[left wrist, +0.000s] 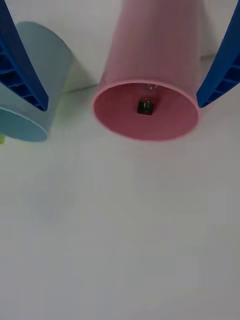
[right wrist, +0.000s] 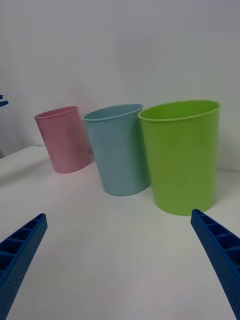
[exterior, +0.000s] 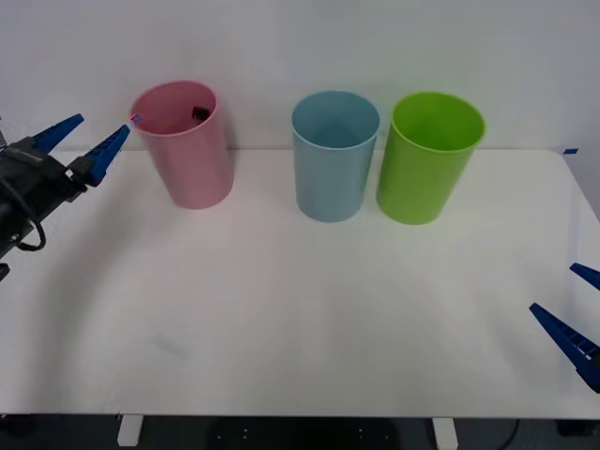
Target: Grasp the object on the table and drop it into the matching bin: aluminum can to the light blue bin, PET bottle to the pink bin.
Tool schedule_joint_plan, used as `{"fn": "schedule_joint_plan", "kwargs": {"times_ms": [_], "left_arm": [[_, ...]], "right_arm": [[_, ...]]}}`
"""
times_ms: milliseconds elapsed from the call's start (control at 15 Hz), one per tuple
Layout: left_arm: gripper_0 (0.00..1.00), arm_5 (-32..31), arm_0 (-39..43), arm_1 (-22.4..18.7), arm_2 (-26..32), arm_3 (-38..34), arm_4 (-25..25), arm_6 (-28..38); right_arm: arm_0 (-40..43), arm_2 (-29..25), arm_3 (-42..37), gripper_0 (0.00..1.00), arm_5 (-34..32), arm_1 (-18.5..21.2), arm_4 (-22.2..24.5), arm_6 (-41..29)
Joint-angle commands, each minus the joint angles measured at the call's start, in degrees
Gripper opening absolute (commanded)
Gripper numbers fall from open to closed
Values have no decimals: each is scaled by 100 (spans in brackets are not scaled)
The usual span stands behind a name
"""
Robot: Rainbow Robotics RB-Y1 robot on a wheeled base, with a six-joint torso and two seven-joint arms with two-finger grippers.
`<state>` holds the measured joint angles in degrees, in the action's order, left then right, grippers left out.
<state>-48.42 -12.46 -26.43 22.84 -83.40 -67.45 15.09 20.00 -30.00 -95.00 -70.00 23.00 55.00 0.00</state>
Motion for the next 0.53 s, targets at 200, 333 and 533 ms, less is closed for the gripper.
{"fn": "schedule_joint_plan", "kwargs": {"times_ms": [200,333,533], "left_arm": [[100,-756,798,-47,652,-335,100,-85],[100,-941,1114,-179,740,-344,241,-305],[100,-1046,1659,-372,749,-344,645,-788]], "right_arm": [[0,0,0,100,0,0,0,0],[0,0,0,100,0,0,0,0],[0,0,0,100,0,0,0,0]]}}
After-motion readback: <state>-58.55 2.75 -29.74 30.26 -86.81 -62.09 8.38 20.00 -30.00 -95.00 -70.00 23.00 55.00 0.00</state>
